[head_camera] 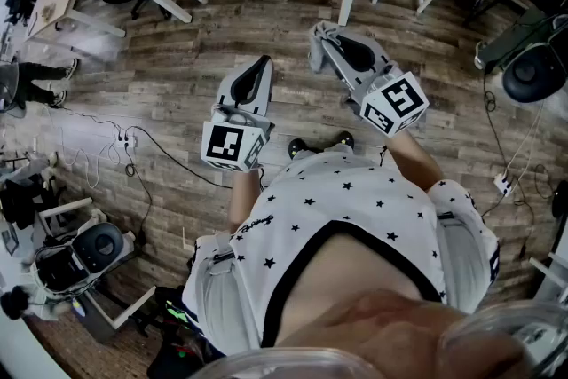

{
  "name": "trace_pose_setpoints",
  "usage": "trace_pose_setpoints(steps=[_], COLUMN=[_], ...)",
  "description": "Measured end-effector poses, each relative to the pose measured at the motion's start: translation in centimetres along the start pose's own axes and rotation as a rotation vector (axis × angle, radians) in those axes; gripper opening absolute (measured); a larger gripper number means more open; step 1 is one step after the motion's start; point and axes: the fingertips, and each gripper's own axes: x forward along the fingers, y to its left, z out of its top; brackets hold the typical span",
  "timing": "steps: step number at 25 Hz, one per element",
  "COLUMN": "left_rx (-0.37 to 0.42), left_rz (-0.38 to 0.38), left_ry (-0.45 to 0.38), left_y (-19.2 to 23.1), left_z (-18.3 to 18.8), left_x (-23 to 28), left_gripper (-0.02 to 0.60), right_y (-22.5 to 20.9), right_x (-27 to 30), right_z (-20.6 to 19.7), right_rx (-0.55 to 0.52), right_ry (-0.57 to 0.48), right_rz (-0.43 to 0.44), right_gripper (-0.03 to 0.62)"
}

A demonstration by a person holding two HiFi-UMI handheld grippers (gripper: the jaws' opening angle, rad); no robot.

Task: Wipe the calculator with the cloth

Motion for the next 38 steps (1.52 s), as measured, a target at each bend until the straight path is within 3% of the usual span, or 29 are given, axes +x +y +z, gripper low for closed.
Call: trace_pose_setpoints(steps=[38], left_rx=[-0.002], left_rz=[0.12], left_ry=[0.02], left_y=[-2.9], left_z=[-0.6], left_x=[5.1], left_gripper=[0.031], right_y=[-5.9], right_x=[-1.5], right_z=[-0.5], right_rx=[0.098], right_ry=[-0.009], right_rz=[0.122], right_gripper=[0.038])
